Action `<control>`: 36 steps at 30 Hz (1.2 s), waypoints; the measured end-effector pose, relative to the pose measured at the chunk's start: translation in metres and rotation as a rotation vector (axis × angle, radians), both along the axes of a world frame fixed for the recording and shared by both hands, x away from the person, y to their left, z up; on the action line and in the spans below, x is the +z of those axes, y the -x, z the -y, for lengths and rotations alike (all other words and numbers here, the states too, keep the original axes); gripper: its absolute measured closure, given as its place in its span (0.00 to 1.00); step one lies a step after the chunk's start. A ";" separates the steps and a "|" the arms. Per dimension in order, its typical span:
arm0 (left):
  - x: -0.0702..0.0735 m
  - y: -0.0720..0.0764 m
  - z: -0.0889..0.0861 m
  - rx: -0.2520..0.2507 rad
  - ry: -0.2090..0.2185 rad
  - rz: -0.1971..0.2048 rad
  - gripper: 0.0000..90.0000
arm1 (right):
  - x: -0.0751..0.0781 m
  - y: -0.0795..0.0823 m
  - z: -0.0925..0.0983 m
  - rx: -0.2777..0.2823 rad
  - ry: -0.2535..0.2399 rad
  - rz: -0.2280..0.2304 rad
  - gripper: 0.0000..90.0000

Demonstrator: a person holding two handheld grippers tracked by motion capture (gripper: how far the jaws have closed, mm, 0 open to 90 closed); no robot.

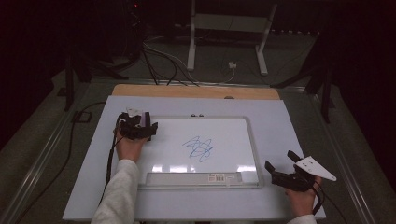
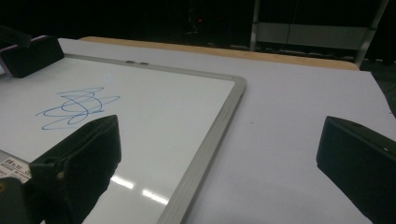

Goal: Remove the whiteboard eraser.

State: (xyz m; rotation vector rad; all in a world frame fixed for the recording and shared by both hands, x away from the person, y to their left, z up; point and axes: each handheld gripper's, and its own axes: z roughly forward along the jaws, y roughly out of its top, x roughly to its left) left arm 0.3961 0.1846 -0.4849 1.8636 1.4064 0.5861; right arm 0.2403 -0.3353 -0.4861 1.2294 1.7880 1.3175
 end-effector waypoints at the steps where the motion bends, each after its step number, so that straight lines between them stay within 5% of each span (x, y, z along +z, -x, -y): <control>1: -0.002 0.001 0.001 0.009 -0.011 -0.004 0.20 | 0.000 0.000 0.000 0.001 0.001 0.000 0.00; 5: -0.006 0.004 -0.001 0.031 -0.029 -0.013 0.30 | 0.000 0.001 -0.002 0.006 0.010 0.002 0.00; 11: -0.007 0.009 -0.003 -0.001 -0.020 -0.004 0.52 | 0.000 0.000 -0.003 0.009 0.012 0.002 0.00; 26: -0.004 0.012 0.003 -0.007 -0.075 0.002 0.63 | 0.001 0.000 -0.005 0.013 0.015 0.003 0.00; 36: -0.001 0.015 0.011 -0.024 -0.176 0.015 0.68 | 0.001 0.000 -0.007 0.018 0.022 0.001 0.00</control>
